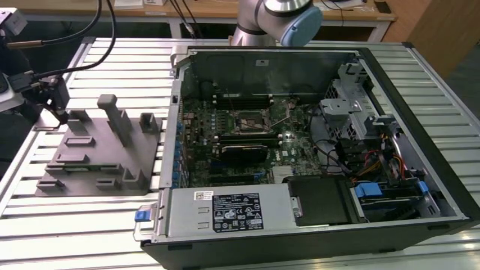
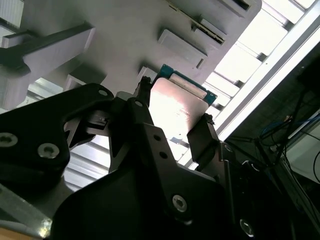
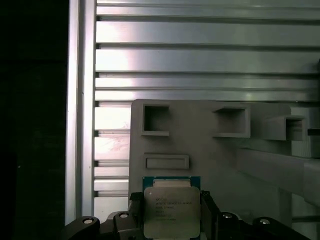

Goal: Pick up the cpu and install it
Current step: 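Pick up the cpu and move it towards the insertion slot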

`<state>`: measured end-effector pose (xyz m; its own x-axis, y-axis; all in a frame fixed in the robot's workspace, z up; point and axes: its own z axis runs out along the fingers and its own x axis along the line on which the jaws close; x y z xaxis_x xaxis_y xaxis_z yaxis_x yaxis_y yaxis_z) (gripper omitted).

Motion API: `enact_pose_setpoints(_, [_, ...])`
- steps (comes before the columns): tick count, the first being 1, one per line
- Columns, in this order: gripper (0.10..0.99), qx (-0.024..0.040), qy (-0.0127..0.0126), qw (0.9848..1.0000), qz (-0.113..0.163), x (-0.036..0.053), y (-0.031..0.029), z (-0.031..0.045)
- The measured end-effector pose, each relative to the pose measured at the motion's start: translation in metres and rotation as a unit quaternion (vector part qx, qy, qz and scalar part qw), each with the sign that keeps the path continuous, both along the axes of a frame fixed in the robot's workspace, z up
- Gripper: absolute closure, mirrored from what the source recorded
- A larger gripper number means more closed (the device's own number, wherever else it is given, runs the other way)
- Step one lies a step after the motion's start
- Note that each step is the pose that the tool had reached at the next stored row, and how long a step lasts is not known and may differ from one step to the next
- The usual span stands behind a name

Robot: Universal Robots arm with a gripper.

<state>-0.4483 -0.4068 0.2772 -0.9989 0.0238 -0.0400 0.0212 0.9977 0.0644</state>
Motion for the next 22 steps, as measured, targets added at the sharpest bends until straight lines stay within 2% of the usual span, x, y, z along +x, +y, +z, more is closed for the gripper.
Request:
enact_pose_setpoints(11, [0.545,0.0,0.0,1.0,0.0,0.0,0.0,0.0128])
enact_pose_setpoints(22, [0.545,0.0,0.0,1.0,0.0,0.0,0.0,0.0288])
